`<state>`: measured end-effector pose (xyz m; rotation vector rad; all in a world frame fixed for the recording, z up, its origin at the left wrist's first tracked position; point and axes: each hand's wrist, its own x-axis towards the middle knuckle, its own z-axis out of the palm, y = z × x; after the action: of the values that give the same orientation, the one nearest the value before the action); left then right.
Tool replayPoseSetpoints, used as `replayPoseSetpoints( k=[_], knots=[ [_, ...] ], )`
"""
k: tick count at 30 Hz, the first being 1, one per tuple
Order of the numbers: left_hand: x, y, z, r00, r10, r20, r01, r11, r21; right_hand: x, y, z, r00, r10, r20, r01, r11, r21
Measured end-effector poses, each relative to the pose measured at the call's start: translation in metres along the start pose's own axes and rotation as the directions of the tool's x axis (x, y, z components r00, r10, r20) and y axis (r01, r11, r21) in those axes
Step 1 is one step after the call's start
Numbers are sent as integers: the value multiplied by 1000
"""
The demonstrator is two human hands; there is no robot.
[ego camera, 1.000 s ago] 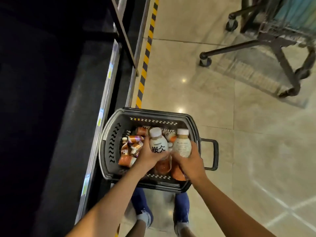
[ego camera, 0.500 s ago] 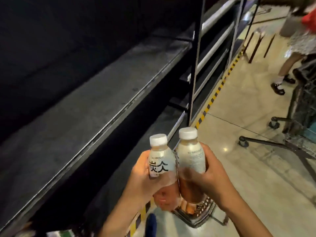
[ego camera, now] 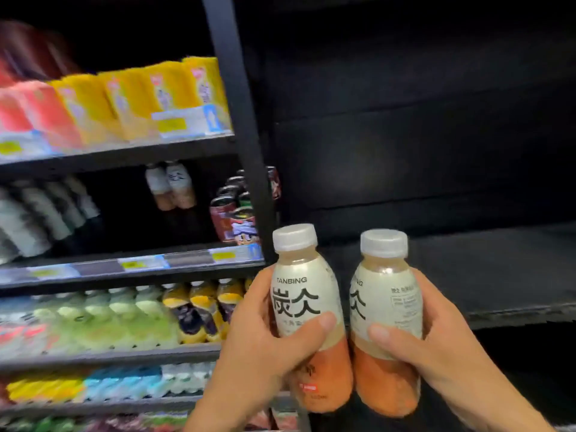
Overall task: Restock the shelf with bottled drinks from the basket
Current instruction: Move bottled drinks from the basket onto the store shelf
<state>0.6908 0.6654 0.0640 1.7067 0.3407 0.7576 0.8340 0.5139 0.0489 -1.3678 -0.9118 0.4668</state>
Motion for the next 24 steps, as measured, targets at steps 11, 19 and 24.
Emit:
replayPoseSetpoints(
  k=[11, 19, 24],
  knots=[
    [-14, 20, -264, 962, 96, -254, -67, 991, 118, 77, -35, 259, 987, -120, 106, 117, 992, 37],
    [27, -5, -388, 951, 51, -306, -30, 997, 72, 135, -26, 367, 993, -115, -1, 115, 993, 26],
    [68, -30, -430, 951, -19, -308, 49, 995, 91, 182, -14, 387, 996, -46, -74, 49, 998, 38]
  ],
)
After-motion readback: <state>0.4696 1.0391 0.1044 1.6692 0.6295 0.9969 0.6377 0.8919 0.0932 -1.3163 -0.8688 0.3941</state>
